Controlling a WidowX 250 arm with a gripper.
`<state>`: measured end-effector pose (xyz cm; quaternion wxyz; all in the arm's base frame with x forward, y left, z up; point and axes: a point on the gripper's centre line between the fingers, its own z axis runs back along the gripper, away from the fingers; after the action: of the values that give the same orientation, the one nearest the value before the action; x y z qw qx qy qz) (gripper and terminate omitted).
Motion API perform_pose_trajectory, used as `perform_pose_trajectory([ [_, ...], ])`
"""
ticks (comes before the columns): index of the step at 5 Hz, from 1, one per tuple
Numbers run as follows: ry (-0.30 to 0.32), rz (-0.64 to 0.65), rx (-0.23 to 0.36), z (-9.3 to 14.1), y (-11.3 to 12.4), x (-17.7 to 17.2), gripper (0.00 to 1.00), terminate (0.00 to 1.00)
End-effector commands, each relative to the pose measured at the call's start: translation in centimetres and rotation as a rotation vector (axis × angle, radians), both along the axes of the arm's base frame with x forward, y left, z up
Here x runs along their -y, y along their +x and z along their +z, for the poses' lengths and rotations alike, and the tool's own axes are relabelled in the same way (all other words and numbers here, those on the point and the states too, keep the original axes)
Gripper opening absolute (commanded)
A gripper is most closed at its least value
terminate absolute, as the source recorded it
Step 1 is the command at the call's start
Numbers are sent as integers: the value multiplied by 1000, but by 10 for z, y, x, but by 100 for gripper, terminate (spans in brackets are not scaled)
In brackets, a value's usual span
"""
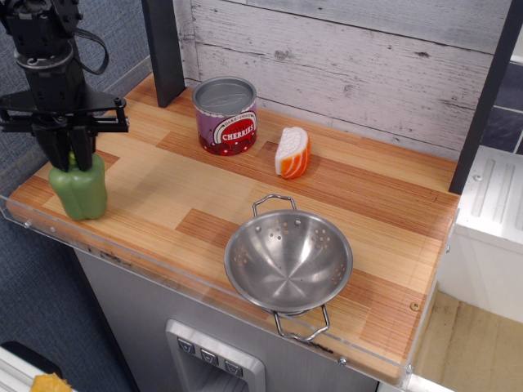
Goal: Put the pepper in the colander
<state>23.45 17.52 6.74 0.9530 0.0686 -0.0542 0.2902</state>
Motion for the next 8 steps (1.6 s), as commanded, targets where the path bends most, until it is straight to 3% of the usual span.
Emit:
perform_pose_trajectory([
  [1,1,-31,48,24,-1,11,0,0],
  [2,49,-61,99,49,-2,30,0,0],
  [4,78,-272,156,75,-2,98,0,0],
  [6,66,-472,172,78,-1,153,0,0],
  [8,43,-670,149,61,-2,200,0,0],
])
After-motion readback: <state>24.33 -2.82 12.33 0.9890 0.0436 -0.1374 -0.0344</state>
